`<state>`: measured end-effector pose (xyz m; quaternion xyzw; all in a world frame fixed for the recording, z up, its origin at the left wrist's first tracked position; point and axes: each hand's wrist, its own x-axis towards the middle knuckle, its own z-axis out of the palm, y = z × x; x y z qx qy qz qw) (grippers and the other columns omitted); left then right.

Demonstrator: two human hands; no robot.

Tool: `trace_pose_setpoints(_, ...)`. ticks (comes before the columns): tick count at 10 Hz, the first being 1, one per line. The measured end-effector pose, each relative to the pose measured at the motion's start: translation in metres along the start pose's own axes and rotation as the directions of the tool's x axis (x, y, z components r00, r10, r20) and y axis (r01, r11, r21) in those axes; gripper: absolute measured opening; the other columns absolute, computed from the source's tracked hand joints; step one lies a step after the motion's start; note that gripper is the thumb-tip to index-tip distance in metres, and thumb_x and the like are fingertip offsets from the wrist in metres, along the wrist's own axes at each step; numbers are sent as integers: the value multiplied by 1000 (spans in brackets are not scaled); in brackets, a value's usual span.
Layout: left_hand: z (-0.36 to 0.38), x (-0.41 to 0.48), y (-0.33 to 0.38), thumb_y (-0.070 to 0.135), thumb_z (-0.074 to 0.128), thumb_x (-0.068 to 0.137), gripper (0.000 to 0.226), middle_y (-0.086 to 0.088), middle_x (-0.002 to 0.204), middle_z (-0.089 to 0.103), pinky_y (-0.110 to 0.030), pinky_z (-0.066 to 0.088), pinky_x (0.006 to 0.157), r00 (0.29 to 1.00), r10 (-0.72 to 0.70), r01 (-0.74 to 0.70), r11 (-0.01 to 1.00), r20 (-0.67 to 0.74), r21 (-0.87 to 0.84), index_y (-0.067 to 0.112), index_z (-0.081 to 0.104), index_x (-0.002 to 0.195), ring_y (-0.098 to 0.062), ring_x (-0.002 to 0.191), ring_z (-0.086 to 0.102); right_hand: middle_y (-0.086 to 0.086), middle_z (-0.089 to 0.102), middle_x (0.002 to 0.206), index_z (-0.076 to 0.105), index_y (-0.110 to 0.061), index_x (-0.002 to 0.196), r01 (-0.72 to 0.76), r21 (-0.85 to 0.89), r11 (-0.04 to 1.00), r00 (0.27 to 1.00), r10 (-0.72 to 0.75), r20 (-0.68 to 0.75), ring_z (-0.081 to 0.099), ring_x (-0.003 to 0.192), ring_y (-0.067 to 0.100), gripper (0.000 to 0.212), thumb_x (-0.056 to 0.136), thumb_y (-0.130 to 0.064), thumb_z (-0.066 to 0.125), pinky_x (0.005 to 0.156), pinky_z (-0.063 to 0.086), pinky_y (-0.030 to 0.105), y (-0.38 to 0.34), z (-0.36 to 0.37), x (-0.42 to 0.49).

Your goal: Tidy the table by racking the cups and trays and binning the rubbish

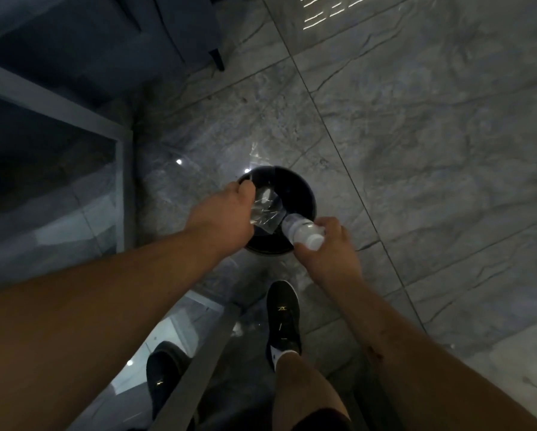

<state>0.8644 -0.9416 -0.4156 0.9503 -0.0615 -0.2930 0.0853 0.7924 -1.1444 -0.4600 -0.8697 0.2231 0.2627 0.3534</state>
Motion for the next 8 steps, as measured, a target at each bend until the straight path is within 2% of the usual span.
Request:
trace_pose_setpoints(2, 19, 4, 0, 38, 73, 84, 50, -10, 116, 59, -37, 41, 64, 1000, 5, -5, 1000, 0, -1, 19, 43, 119, -28, 86, 62, 1, 48, 120, 40, -32, 132, -28, 10, 1000, 999, 27, 43, 54, 90, 20, 71, 72, -43, 75, 72, 44, 30, 10, 16, 13)
trace_pose_setpoints(3, 13, -10, 2, 40, 73, 82, 58, -10, 126, 57, -39, 45, 69, 992, -38, 36, 999, 120, 15, 20, 40, 126, -33, 103, 65, 8, 56, 129, 41, -25, 138, -19, -40, 999, 996, 22, 84, 62, 104, 25, 71, 77, -41, 73, 79, 43, 29, 0, 10, 3)
trace_pose_setpoints(4, 0, -32, 2, 43, 70, 82, 61, -8, 135, 57, -43, 51, 84, 960, -85, 75, 996, 266, 47, 23, 44, 133, -33, 115, 63, 7, 61, 125, 48, -25, 131, 1, -104, 995, 993, 12, 116, 64, 95, 19, 55, 81, -36, 70, 72, 42, 24, -11, -1, -15)
trace_pose_setpoints(5, -29, -76, 2, 52, 66, 84, 57, -7, 137, 60, -39, 48, 92, 863, -61, 7, 994, 502, 107, 24, 52, 132, -30, 121, 60, 9, 59, 125, 46, -23, 133, -3, -180, 984, 976, 42, 214, 62, 108, 28, 58, 82, -38, 68, 78, 44, 30, -32, -27, -53)
trace_pose_setpoints(6, -58, -114, 2, 54, 62, 87, 56, -8, 136, 61, -37, 47, 90, 847, -37, -21, 994, 531, 103, 22, 53, 132, -30, 120, 60, 11, 58, 125, 46, -16, 136, 26, -196, 980, 958, 32, 285, 61, 109, 29, 61, 84, -36, 70, 83, 46, 32, -51, -50, -83)
trace_pose_setpoints(7, -100, -171, -2, 51, 58, 91, 52, -10, 135, 61, -39, 48, 93, 869, -53, 9, 996, 492, 90, 20, 51, 133, -31, 120, 59, 6, 62, 110, 55, -14, 124, 58, -241, 969, 928, 37, 371, 62, 95, 22, 43, 86, -28, 69, 79, 50, 30, -77, -92, -130)
trace_pose_setpoints(8, -121, -205, -6, 49, 58, 92, 52, -9, 136, 61, -41, 50, 98, 860, -70, 37, 996, 505, 76, 20, 51, 135, -30, 121, 59, 4, 63, 110, 59, -16, 117, 60, -335, 940, 901, 94, 424, 61, 99, 21, 32, 89, -32, 65, 82, 48, 31, -96, -118, -162)
